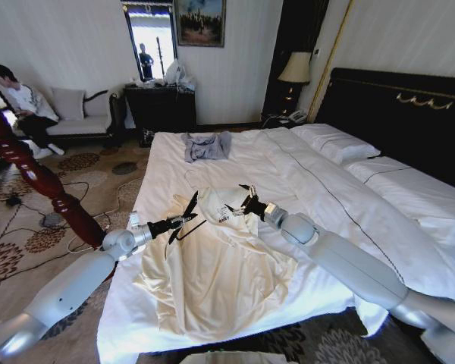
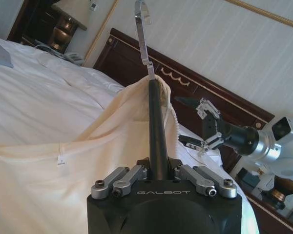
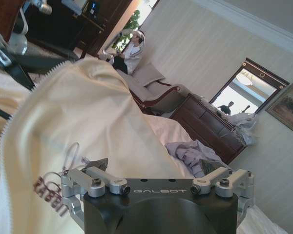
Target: Pick up the clothes from the bed and hang them on the clothes hanger.
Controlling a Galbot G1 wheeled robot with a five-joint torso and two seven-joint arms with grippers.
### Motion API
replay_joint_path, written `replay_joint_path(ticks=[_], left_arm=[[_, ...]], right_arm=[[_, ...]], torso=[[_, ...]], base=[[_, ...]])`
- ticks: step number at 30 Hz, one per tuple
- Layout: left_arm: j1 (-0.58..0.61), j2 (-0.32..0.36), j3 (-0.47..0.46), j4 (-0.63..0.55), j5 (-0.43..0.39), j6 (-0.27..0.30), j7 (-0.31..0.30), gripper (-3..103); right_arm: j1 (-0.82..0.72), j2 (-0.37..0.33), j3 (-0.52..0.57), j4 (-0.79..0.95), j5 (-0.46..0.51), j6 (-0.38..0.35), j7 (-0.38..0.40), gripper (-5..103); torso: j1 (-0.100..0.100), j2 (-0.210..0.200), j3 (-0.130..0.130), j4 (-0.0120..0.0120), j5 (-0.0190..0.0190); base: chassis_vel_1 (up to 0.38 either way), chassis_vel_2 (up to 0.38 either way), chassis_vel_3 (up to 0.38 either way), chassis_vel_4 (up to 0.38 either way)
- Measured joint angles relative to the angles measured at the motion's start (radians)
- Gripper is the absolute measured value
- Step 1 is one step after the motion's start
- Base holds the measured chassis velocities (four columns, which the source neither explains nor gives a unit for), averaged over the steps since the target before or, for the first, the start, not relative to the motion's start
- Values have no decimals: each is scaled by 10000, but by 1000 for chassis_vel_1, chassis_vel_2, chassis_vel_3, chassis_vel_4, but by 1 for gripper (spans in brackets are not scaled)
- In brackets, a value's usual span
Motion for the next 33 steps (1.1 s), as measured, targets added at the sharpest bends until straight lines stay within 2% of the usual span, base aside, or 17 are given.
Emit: replay_joint_path(ticks=[3, 8, 18, 24, 29, 33], left_arm=[[137, 134, -60, -52, 99, -3, 121, 18], [266, 321, -88, -185, 194, -10, 239, 18], [271, 311, 68, -296, 462, -15, 359, 18], [328, 347, 68, -385, 524, -17, 460, 18], [336, 420, 84, -530, 578, -17, 534, 18], [372, 426, 106, -576, 759, -35, 565, 18]], right_arm=[[161, 5, -124, -94, -85, 67, -33, 100], [321, 25, -279, -366, -159, 187, -128, 100], [585, 73, -588, -584, 212, 217, -376, 100], [629, 52, -687, -820, 19, 299, -459, 102], [796, 135, -895, -966, -119, 352, -501, 93], [875, 195, -1034, -989, -199, 417, -509, 71]], torso=[[-2, 0, -1, -4, 0], [-2, 1, -1, 2, -1], [-2, 1, -1, 0, -1], [-2, 1, -1, -4, 0], [-2, 1, -1, -1, 0], [-2, 0, -1, -1, 0]], base=[[0, 0, 0, 0], [0, 0, 0, 0], [0, 0, 0, 0], [0, 0, 0, 0], [0, 0, 0, 0], [0, 0, 0, 0]])
